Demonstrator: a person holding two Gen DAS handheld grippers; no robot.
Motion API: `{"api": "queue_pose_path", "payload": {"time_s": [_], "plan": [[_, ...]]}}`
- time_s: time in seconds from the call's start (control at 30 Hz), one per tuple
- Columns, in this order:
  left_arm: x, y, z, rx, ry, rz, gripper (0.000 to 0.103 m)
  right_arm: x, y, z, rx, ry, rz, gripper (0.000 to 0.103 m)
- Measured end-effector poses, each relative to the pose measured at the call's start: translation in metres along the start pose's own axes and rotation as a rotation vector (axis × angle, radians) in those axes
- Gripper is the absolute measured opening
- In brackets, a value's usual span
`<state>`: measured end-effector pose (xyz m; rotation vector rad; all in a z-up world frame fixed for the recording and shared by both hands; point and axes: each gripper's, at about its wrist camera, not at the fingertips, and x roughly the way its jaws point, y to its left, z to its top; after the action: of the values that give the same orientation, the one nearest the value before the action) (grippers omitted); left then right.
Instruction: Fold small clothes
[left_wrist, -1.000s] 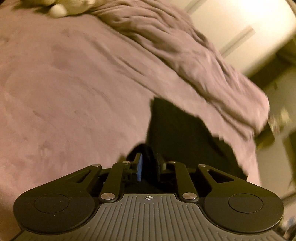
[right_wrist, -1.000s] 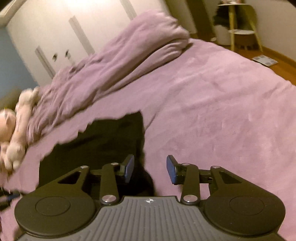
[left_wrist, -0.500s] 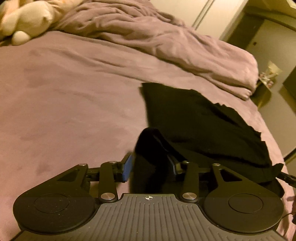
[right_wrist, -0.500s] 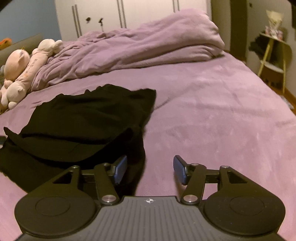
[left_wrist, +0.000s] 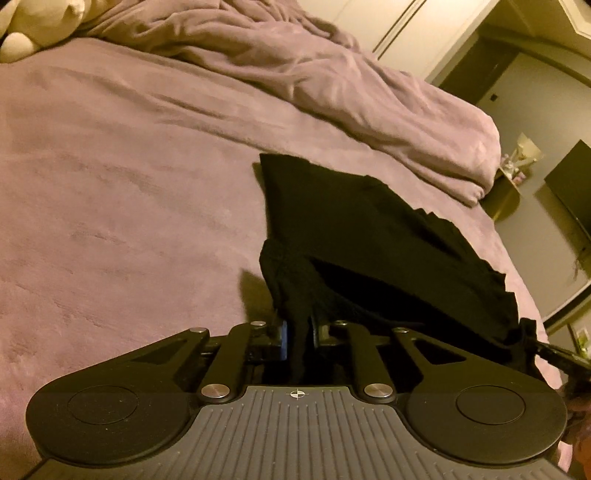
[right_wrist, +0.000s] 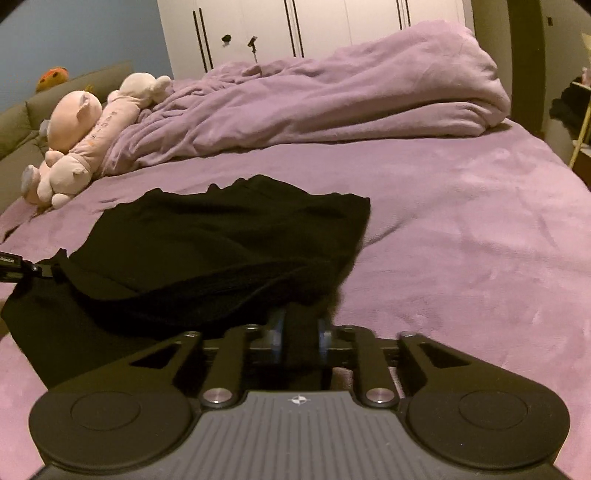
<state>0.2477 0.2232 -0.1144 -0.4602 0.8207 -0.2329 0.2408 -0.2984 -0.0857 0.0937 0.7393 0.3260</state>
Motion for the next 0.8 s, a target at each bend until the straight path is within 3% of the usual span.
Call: {"api": "queue_pose_path", "payload": {"time_s": [0.1, 0.4, 0.5, 0.6, 0.8], "plan": [[-0.007, -0.001, -0.001, -0.02, -0.035, -0.014, 0.011, -0.009, 0.004, 0.0, 0.011, -0.019, -0.026, 0.005], [-0.05, -0.025, 0.012, 0.015, -0.139, -0.053, 0.011, -0.054, 0.025, 0.009, -0.004, -0.137, -0.049, 0.004], [-0.065, -0.039, 0.023, 0.037, -0.188, -0.082, 0.006, -0.066, 0.027, 0.018, 0.013, -0.174, -0.023, 0.004], [-0.076, -0.046, 0.04, 0.015, -0.237, -0.118, 0.006, -0.068, 0.025, 0.031, 0.042, -0.194, -0.001, 0.004], [-0.063, -0.059, 0.067, 0.044, -0.243, -0.085, 0.006, -0.054, 0.033, 0.058, 0.029, -0.221, -0.02, 0.004]]}}
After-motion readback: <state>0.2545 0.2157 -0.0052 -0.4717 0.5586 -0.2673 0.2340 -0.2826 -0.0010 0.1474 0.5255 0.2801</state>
